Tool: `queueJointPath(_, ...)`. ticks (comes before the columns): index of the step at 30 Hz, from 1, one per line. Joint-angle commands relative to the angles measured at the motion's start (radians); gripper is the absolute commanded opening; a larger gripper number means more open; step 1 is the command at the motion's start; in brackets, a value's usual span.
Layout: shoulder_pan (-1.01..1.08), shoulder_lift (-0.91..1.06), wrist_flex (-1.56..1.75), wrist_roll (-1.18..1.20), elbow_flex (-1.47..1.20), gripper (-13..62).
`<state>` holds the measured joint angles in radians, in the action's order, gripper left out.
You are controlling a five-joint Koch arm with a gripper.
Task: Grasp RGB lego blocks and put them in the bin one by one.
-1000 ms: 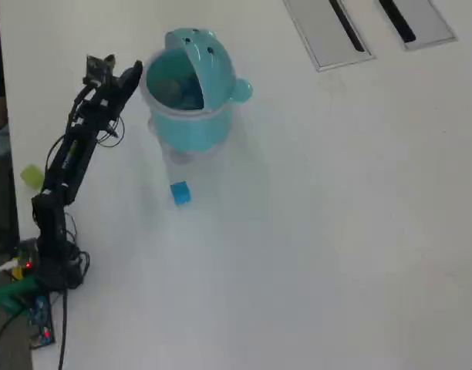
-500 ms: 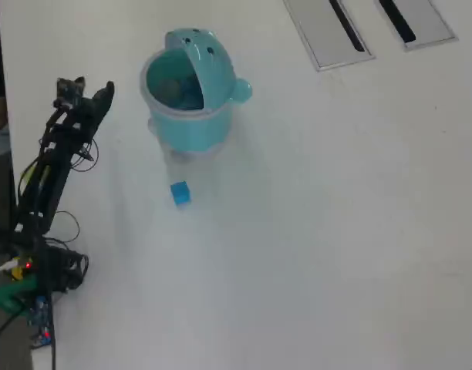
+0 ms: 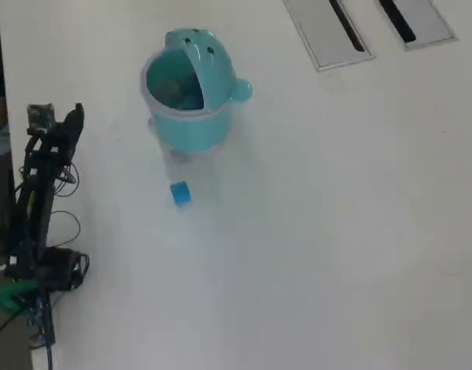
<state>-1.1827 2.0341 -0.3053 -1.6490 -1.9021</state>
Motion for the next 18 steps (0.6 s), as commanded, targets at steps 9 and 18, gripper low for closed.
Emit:
queueJointPath(9, -0.137, 0.179, -0.029, -0.044, -0.147, 29.8)
queueJointPath(18, -0.236, 0.21, -0.121, -0.104, -0.255, 29.9)
